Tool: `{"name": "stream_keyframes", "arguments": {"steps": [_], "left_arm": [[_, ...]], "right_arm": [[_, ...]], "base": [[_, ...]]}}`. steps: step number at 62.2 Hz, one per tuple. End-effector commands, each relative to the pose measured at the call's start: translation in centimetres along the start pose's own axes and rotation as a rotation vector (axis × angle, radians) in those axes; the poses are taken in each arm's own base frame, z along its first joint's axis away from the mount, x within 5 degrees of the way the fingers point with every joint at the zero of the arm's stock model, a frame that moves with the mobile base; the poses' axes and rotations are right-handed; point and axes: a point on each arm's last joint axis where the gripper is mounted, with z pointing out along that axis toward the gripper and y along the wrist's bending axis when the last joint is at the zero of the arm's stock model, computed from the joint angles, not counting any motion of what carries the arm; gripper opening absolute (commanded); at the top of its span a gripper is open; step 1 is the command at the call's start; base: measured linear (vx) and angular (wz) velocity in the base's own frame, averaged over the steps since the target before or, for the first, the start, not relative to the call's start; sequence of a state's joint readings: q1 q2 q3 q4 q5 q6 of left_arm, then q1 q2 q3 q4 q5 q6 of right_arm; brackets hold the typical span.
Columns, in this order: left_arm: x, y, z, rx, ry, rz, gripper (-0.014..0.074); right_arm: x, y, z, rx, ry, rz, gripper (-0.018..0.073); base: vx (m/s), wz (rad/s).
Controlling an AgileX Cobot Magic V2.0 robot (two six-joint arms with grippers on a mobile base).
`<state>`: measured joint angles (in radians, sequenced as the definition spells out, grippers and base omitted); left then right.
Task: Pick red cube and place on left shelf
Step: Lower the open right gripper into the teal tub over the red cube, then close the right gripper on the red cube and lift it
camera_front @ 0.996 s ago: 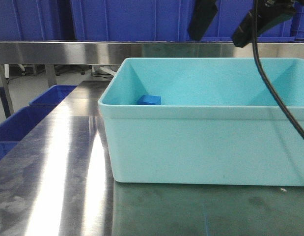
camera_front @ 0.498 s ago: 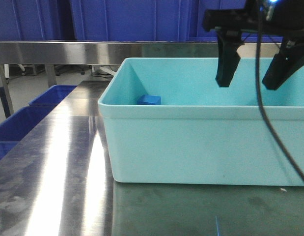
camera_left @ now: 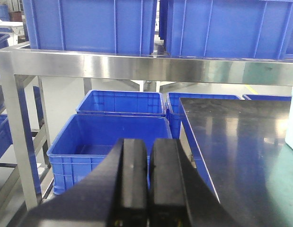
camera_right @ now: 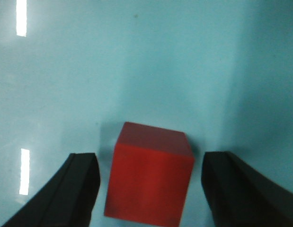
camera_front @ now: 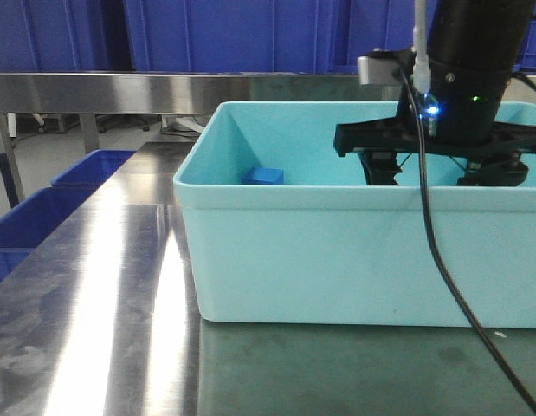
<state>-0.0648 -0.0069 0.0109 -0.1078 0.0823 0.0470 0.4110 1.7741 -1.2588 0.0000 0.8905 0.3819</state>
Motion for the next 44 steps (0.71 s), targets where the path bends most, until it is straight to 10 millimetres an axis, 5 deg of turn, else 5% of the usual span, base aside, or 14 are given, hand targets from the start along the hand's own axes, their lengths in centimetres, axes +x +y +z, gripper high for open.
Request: {"name": "stream_keyframes", "arguments": {"steps": [1,13,28,44], "left_arm": [[-0.1,0.0,-0.1,0.002,-0.082,-0.012,0.0102],[-0.1,0.0,-0.1,0.002,-0.082,-0.012,0.0102],[-0.1,0.0,-0.1,0.002,-0.082,-0.012,0.0101],[-0.1,0.0,-0.1,0.002,-0.082,-0.012,0.0102]], "right_arm": [[-1.1,0.2,-2.0,-0.027,-0.109,-0.008,0.0561],[-1.3,0.2,-1.6,-0.017,-0.12,-0.019,0.052],[-1.2,0.2,-1.3,-0.009,-0.1,-0.019,0.0211],[-1.0,0.1,-4.6,-0.043,-0.188,-0.019,0.0109]], "base": [[0.0,0.0],[0.0,0.0],[0.0,0.0],[0.0,0.0]]}}
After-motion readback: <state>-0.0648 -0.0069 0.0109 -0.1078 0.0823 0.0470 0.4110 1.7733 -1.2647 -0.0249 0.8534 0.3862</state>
